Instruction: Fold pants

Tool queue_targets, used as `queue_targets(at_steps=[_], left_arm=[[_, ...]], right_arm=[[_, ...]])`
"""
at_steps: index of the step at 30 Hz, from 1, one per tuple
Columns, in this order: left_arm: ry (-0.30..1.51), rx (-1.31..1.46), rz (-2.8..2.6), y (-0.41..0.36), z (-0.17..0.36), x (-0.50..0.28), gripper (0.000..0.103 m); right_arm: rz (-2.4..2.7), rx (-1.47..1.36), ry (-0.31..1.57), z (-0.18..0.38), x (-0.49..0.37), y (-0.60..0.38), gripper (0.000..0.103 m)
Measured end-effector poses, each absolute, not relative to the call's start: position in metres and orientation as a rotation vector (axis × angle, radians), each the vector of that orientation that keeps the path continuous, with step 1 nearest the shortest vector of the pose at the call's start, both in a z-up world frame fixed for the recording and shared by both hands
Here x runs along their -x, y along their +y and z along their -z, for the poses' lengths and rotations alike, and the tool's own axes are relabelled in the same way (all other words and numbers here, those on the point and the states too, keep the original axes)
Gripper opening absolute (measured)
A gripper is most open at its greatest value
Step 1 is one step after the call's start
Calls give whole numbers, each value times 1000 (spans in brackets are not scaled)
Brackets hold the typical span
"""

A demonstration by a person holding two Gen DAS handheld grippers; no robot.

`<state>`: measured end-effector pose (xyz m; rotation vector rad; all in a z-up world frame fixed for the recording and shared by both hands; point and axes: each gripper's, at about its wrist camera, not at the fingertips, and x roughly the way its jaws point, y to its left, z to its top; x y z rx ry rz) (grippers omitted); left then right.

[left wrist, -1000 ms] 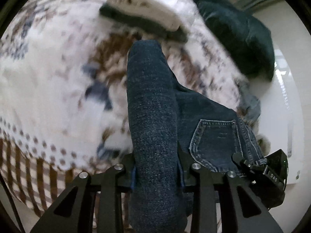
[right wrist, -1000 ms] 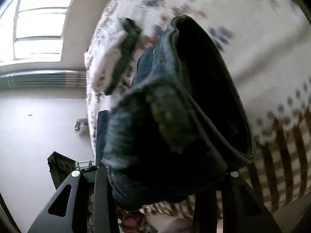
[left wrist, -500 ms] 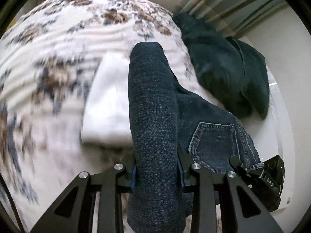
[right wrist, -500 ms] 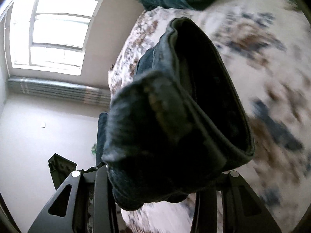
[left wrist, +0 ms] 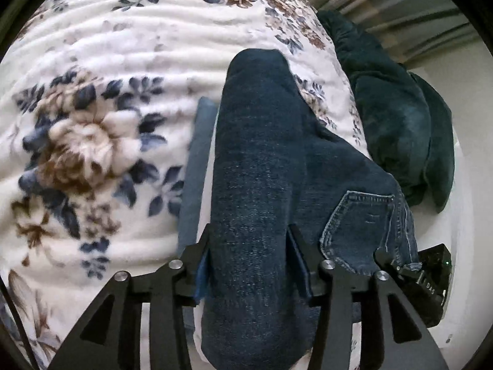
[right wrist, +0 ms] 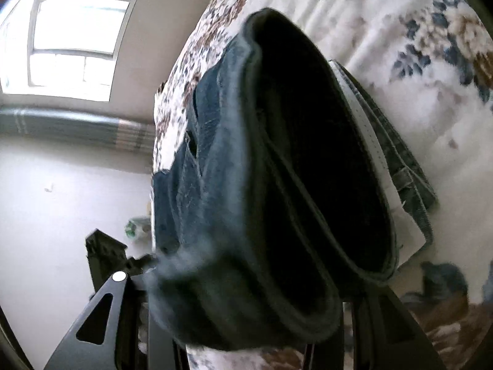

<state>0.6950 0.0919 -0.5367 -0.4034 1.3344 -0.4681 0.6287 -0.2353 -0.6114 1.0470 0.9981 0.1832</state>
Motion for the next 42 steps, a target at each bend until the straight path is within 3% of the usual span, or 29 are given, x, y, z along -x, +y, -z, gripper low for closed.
queue_targets(at_steps=[2, 3, 4, 5, 7, 9, 13, 18, 31, 42], left_arm=[[1325, 329, 435, 84, 521, -689, 49], [1315, 250, 397, 78, 510, -686, 53], [1295, 185, 366, 72, 499, -685, 54], [1277, 118, 334, 65, 488, -682, 56], [1255, 31, 302, 57, 479, -678, 80], [1235, -63, 258, 46, 468, -669, 92], [1211, -180, 202, 33, 460, -657, 93], [1212, -199, 180, 30, 444, -644, 93], [1123, -150, 134, 49, 344, -584, 93], [987, -131, 85, 64, 220, -454, 93]], right_arm=[[-164, -1019, 1027, 606, -630, -236, 61], [-144, -1011, 1058, 601, -637, -237, 71], [-118, -987, 1094, 596, -639, -238, 88], [-76, -936, 1134, 588, -641, -236, 94], [-5, -807, 1154, 564, -640, -232, 94], [70, -648, 1188, 541, -641, -223, 94], [199, -324, 1224, 501, -653, -194, 94], [235, -155, 1196, 456, -626, -165, 94], [248, -127, 1103, 340, -557, -141, 96], [210, -115, 1021, 226, -432, -126, 96]])
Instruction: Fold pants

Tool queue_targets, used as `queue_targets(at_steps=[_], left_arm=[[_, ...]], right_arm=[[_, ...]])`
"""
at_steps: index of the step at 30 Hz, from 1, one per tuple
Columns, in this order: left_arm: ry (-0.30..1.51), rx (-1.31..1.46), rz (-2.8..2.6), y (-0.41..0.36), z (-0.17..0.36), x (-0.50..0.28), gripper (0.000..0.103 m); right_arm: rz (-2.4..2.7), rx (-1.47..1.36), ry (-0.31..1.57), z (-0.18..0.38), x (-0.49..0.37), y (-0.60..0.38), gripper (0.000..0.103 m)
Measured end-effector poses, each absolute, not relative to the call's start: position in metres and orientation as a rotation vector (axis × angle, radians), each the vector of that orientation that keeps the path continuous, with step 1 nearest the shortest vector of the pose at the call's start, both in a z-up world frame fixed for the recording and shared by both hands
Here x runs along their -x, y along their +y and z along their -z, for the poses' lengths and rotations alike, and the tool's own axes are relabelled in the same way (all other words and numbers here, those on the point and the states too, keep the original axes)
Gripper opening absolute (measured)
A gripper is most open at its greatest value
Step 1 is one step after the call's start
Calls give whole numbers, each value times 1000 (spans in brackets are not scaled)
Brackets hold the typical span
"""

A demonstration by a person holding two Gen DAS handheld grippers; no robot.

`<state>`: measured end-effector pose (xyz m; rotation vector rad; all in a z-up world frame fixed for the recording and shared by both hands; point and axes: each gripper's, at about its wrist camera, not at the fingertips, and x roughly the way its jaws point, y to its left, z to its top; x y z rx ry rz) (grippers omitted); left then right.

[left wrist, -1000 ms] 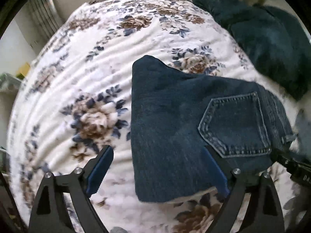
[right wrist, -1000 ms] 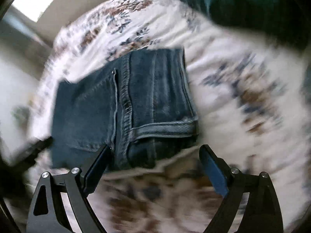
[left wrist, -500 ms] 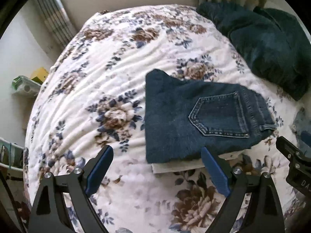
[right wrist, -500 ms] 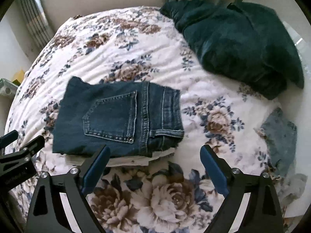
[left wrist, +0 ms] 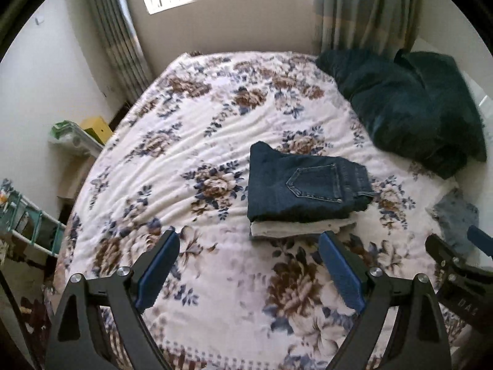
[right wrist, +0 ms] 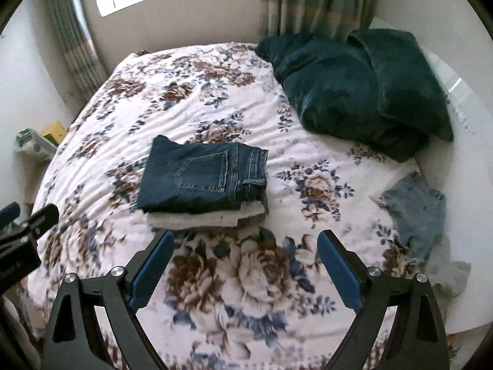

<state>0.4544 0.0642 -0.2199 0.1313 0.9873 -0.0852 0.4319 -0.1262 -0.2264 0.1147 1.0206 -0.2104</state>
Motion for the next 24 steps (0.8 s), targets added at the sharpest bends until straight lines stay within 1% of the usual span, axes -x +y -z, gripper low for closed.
queue_targets(at_steps=[4, 15, 24], left_arm=[[933, -140, 72, 66, 178, -402, 93], [879, -94, 73, 76, 94, -269, 93], [814, -94, 81, 83, 37, -201, 93]], right_arm=[[186, -105, 984, 184, -374, -121, 96], [139, -70, 871, 61, -211, -111, 96], [133, -78, 804, -21, -114, -107, 96]])
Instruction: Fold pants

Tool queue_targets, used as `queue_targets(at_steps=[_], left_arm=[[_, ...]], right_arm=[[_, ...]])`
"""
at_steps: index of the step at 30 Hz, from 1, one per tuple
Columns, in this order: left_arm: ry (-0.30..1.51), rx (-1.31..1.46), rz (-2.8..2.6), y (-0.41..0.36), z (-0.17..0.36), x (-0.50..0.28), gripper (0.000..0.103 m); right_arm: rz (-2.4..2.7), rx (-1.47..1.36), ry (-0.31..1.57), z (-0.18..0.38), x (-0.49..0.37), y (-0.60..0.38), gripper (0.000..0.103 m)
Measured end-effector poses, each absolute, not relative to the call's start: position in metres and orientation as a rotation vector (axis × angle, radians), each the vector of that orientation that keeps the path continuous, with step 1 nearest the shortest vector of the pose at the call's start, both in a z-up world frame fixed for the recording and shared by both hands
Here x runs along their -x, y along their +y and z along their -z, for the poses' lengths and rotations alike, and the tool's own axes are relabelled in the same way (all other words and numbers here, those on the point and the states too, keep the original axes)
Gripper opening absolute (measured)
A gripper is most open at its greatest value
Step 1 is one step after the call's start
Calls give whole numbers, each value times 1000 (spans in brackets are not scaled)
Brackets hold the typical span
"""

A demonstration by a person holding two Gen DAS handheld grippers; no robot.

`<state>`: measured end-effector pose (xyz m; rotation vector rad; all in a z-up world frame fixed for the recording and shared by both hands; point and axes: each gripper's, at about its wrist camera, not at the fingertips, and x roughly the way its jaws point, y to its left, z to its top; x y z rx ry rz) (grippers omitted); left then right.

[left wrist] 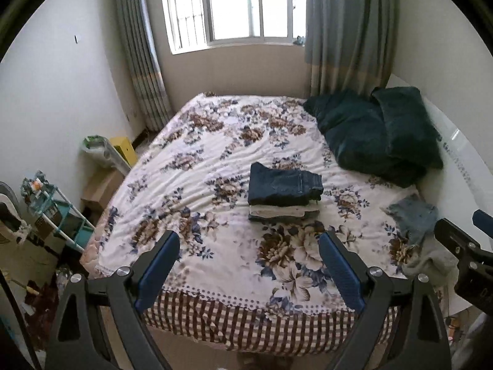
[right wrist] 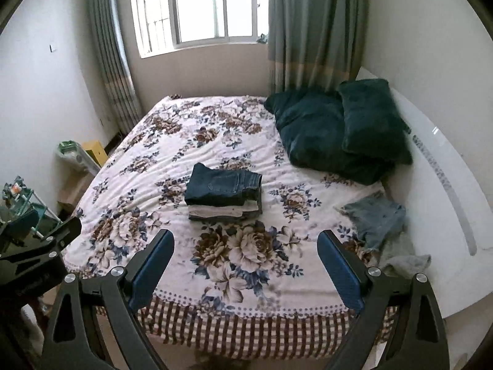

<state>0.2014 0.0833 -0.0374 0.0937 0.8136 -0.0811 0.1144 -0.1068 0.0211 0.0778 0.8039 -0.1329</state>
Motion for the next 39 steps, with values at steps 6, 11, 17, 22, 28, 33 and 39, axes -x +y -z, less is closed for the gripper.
queue_targets(at_steps=[6, 11, 17, 22, 28, 33, 39], left_arm=[[757, -78, 81, 95, 4, -168, 93], [749, -55, 90, 102, -5, -153, 93], [733, -54, 90, 106, -11, -145, 93], [738, -51, 85, 107, -10, -145, 93], [752, -39, 78, 110, -1, -165, 103], [747, -47, 42, 108, 8, -194, 103], [768, -77, 19, 99, 26, -230, 103]], right_arm=[[109, -62, 772, -62, -70, -95, 96], [99, -60, 753, -85, -48, -90, 96], [87, -80, 748, -98, -40, -89, 96], [87, -92, 750, -99, -41, -88, 96], [79, -105, 754, -91, -63, -88, 99], [108, -89, 765, -76, -97, -89, 99], [143, -77, 784, -55, -145, -93, 100]])
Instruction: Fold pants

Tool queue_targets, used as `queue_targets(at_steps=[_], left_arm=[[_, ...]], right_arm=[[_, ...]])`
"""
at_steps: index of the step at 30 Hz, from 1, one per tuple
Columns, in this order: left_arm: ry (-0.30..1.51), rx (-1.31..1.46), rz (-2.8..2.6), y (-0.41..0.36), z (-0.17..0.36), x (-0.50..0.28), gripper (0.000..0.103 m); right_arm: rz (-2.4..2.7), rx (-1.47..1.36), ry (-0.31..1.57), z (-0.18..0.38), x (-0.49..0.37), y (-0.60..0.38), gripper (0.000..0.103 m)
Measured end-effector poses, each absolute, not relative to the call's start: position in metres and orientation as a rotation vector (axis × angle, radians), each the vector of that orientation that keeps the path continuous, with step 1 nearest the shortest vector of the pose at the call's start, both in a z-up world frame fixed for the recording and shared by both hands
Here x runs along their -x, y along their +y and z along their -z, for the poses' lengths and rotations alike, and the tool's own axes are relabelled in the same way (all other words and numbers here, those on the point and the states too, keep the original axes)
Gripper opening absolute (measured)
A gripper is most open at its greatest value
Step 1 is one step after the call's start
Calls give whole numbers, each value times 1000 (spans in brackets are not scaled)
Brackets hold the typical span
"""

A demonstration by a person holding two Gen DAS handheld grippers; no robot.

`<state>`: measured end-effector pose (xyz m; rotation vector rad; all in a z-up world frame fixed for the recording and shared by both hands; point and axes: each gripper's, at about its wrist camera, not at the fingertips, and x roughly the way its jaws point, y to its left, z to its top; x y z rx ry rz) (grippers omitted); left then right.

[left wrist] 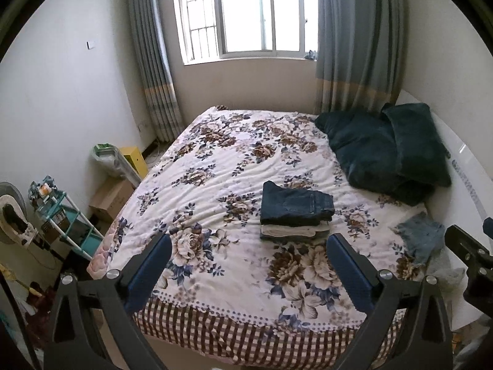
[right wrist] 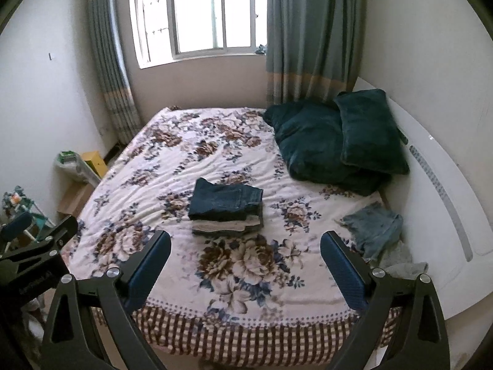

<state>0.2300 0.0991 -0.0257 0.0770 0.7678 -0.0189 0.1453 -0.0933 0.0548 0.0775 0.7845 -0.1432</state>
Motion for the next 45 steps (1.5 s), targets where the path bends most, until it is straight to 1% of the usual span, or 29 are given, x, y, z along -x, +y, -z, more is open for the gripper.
queue_targets(at_steps=[7, 14, 29, 45], left_arm=[[792, -98, 24, 86, 40, -257, 103], [816, -104, 19, 79, 49, -272, 103], [824, -104, 14, 77, 54, -284, 103], [806, -91, 8, 76, 52, -279, 103]], right_arm=[[163, -80, 810, -31, -187, -100, 100], [175, -81, 834, -10, -210, -105, 100], [174, -86, 832, 0, -220, -106, 100], [170, -87, 834, 4, -219, -102, 100]])
